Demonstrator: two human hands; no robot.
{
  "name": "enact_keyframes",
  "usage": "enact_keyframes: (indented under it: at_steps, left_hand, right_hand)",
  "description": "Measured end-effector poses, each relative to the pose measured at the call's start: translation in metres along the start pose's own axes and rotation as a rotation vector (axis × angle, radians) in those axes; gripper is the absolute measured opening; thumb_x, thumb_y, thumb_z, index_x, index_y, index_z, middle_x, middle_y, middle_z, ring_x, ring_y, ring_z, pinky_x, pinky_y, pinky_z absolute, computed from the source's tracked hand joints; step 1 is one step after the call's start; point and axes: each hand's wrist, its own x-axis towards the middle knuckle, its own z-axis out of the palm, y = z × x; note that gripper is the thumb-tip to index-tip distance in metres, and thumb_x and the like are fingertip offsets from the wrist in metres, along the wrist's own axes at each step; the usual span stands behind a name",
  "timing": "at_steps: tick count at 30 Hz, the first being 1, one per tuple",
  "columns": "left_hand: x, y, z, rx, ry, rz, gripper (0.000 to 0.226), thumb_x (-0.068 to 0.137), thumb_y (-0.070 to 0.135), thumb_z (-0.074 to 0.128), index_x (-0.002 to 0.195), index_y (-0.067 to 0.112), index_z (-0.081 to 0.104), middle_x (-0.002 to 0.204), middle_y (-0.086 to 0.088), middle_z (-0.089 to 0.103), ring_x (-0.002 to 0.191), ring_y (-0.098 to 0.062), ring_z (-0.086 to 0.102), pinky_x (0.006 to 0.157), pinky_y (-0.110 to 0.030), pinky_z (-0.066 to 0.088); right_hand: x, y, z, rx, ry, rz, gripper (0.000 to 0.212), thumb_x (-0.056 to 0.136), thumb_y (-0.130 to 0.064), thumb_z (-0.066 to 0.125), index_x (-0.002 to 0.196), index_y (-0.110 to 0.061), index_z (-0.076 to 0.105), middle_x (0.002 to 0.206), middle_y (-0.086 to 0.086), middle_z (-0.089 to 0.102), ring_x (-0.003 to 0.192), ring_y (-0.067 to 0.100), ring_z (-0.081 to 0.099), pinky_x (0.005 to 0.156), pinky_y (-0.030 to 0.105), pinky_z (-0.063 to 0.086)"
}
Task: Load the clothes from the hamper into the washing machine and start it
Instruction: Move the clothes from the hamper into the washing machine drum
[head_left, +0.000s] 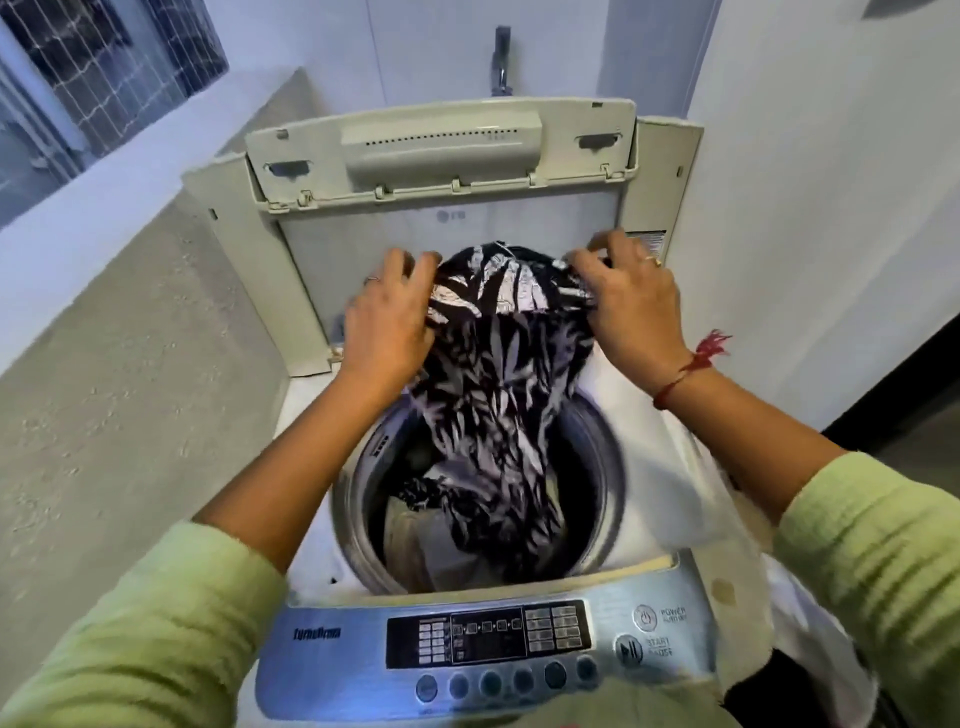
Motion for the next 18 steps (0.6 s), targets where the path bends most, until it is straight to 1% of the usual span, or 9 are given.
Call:
enact_keyframes:
  at_steps: [2, 4, 6, 8, 9, 10, 12, 14, 18]
  left_hand:
    - [-0.02, -0.004, 0.013, 0.082, 0.069, 0.096, 0.067, 0.07, 0.006, 0.069, 0.131, 0.016, 0.042, 0.115, -0.017, 0.053, 0.083, -0.038, 0.06, 0.059, -0.04, 0.048]
    - [-0.047, -0.004, 0.03, 0.172, -0.198, 0.132, 0.076, 0.073, 0.013, 0.07, 0.139, 0.019, 0.035, 0.129, -0.015, 0.05, 0.101, -0.037, 0.059, 0.072, -0.042, 0.05]
    - [-0.074, -0.004, 0.05, 0.242, -0.673, 0.202, 0.066, 0.085, 0.014, 0.057, 0.144, 0.02, 0.029, 0.139, -0.013, 0.042, 0.118, -0.033, 0.051, 0.087, -0.042, 0.047]
    - [-0.1, 0.002, 0.074, 0.209, -1.178, 0.292, 0.059, 0.09, 0.012, 0.048, 0.145, 0.019, 0.028, 0.139, -0.015, 0.043, 0.121, -0.033, 0.05, 0.091, -0.041, 0.046]
    - [-0.11, 0.008, 0.086, 0.174, -1.384, 0.295, 0.058, 0.091, 0.011, 0.045, 0.146, 0.017, 0.028, 0.141, -0.016, 0.043, 0.123, -0.033, 0.049, 0.095, -0.04, 0.045]
    - [-0.119, 0.013, 0.101, 0.141, -1.526, 0.291, 0.057, 0.093, 0.011, 0.044, 0.147, 0.014, 0.027, 0.144, -0.016, 0.04, 0.126, -0.033, 0.046, 0.099, -0.039, 0.042]
    - [-0.132, 0.024, 0.13, 0.059, -1.651, 0.256, 0.056, 0.094, 0.012, 0.043, 0.148, 0.011, 0.026, 0.151, -0.015, 0.032, 0.134, -0.031, 0.038, 0.107, -0.038, 0.035]
    - [-0.141, 0.027, 0.157, 0.003, -1.631, 0.22, 0.055, 0.094, 0.015, 0.047, 0.146, 0.013, 0.031, 0.152, -0.013, 0.031, 0.136, -0.032, 0.035, 0.112, -0.041, 0.033]
    - [-0.139, 0.016, 0.194, -0.198, -1.559, 0.025, 0.033, 0.09, 0.019, 0.056, 0.122, 0.011, 0.056, 0.128, -0.014, 0.058, 0.108, -0.026, 0.057, 0.096, -0.04, 0.046]
  right_hand:
    - [-0.008, 0.0, 0.002, 0.024, 0.075, -0.036, 0.05, 0.075, 0.004, 0.046, 0.118, -0.018, 0.059, 0.124, 0.014, 0.053, 0.103, 0.036, 0.054, 0.076, 0.041, 0.045]
    - [-0.031, -0.003, 0.019, 0.04, -0.055, -0.137, 0.052, 0.073, 0.005, 0.049, 0.12, -0.018, 0.059, 0.124, 0.016, 0.055, 0.106, 0.038, 0.054, 0.081, 0.044, 0.049]
    - [-0.061, -0.008, 0.037, 0.096, -0.541, -0.296, 0.051, 0.075, 0.004, 0.05, 0.121, -0.017, 0.058, 0.117, 0.016, 0.058, 0.105, 0.038, 0.056, 0.08, 0.043, 0.052]
    - [-0.089, -0.018, 0.052, 0.158, -1.269, -0.315, 0.051, 0.082, 0.003, 0.041, 0.129, -0.013, 0.051, 0.127, 0.016, 0.054, 0.114, 0.035, 0.054, 0.087, 0.039, 0.05]
    - [-0.101, -0.024, 0.061, 0.165, -1.541, -0.301, 0.055, 0.083, 0.003, 0.037, 0.136, -0.013, 0.045, 0.137, 0.014, 0.048, 0.12, 0.033, 0.051, 0.09, 0.037, 0.048]
    - [-0.11, -0.03, 0.07, 0.163, -1.691, -0.314, 0.06, 0.084, 0.003, 0.035, 0.14, -0.016, 0.04, 0.144, 0.012, 0.042, 0.125, 0.031, 0.048, 0.093, 0.036, 0.046]
    - [-0.122, -0.039, 0.084, 0.167, -1.738, -0.35, 0.062, 0.084, 0.003, 0.036, 0.141, -0.019, 0.039, 0.147, 0.01, 0.039, 0.129, 0.029, 0.043, 0.103, 0.037, 0.041]
    - [-0.124, -0.04, 0.098, 0.197, -1.656, -0.335, 0.054, 0.087, -0.002, 0.041, 0.138, -0.018, 0.045, 0.142, 0.01, 0.046, 0.127, 0.028, 0.045, 0.102, 0.035, 0.038]
    - [-0.116, -0.021, 0.104, 0.388, -1.408, -0.11, 0.039, 0.09, -0.013, 0.05, 0.129, -0.014, 0.053, 0.13, 0.01, 0.056, 0.116, 0.027, 0.053, 0.096, 0.032, 0.042]
